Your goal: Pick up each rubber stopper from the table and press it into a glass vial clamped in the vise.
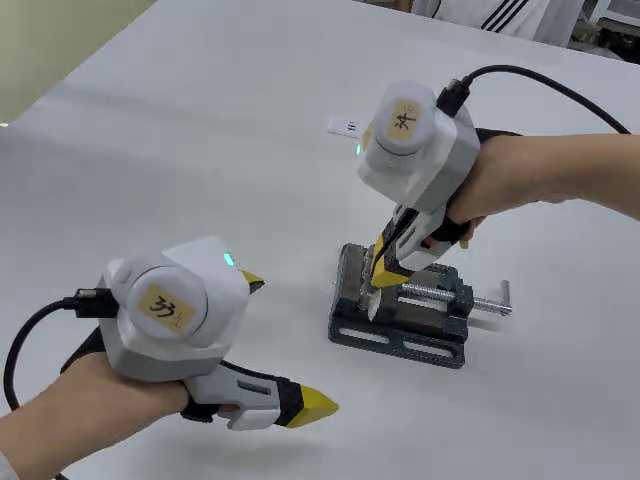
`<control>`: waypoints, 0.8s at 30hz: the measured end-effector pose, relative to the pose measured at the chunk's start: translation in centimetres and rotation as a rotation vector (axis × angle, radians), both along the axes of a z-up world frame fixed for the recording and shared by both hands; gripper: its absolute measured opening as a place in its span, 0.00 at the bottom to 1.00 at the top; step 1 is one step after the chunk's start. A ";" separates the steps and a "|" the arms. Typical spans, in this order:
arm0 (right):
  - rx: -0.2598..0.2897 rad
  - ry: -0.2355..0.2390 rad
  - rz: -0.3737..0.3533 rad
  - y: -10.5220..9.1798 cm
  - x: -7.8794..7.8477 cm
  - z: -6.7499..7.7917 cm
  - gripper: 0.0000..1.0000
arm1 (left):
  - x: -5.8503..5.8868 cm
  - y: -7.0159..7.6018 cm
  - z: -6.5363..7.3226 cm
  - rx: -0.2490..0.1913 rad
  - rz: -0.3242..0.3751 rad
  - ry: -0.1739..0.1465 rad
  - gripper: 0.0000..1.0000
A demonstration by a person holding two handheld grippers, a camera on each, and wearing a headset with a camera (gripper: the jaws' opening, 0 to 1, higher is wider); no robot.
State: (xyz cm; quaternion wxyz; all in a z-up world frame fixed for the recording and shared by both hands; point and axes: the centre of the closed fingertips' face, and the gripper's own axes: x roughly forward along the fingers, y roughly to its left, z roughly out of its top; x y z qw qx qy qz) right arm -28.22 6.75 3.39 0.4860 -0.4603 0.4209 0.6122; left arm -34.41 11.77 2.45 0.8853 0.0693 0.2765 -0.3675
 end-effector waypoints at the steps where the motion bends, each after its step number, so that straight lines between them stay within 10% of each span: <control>1: -0.008 -0.002 0.002 0.1 0.0 0.0 0.00 | 0.0 0.0 -0.1 -0.001 0.000 0.001 0.88; 24: -0.075 -0.022 0.016 0.0 0.0 -0.4 0.00 | 0.0 -0.2 -0.4 0.000 0.009 0.019 0.87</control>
